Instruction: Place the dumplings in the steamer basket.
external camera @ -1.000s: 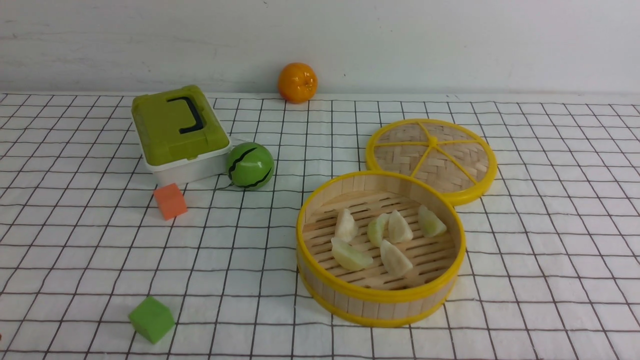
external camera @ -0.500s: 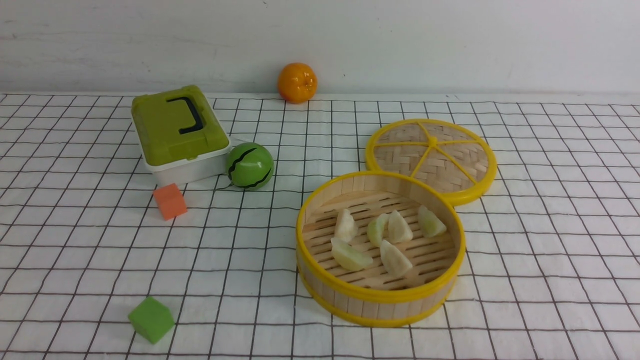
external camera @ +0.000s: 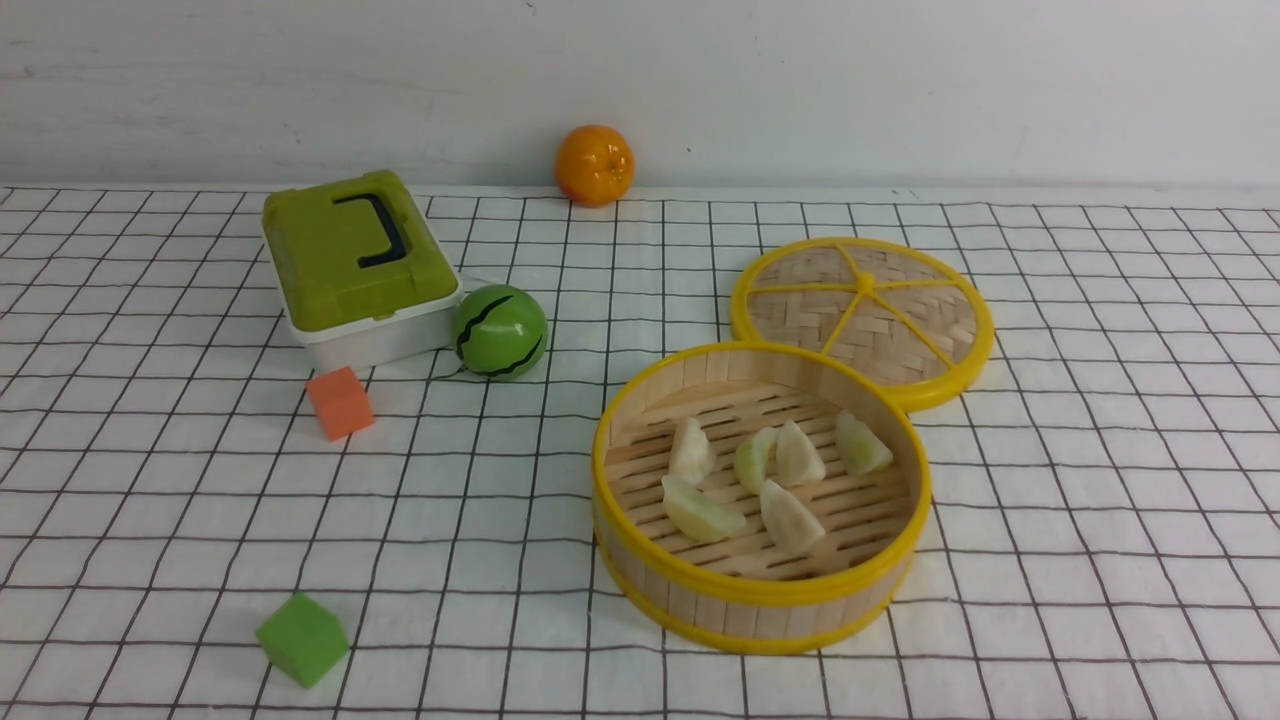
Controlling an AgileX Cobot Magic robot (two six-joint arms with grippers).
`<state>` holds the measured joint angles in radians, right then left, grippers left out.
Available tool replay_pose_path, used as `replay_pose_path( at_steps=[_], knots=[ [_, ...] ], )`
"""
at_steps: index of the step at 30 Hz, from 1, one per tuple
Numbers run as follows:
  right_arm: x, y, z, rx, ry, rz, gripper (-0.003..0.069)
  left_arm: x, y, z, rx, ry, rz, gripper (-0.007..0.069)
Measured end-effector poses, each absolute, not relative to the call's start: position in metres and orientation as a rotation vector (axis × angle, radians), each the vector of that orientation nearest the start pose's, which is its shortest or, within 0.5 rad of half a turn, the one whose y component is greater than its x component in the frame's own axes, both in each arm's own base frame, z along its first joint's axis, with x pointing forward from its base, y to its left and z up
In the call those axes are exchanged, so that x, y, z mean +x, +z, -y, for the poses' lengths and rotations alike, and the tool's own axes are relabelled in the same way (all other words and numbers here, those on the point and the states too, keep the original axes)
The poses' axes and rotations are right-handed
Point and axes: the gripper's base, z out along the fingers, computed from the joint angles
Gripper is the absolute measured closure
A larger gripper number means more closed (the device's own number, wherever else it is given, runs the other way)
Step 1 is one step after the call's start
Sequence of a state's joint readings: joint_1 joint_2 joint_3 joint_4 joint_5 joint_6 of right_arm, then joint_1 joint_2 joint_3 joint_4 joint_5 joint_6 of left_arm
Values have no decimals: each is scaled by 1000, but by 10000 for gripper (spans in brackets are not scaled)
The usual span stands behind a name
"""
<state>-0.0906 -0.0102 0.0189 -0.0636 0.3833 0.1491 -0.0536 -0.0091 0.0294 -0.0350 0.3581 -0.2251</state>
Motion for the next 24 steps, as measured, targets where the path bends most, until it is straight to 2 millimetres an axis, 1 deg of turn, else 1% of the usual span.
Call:
replay_pose_path(
  at_steps=[10, 17, 24],
  knots=[
    [52, 173, 7, 185, -23, -1866, 586, 53, 172, -2, -276, -155, -1844, 636],
    [52, 173, 7, 185, -23, -1866, 577, 53, 172, -2, -270, -142, -1845, 636],
    [52, 173, 7, 185, -23, -1866, 566, 53, 172, -4, -232, -83, -1848, 631]
  ],
)
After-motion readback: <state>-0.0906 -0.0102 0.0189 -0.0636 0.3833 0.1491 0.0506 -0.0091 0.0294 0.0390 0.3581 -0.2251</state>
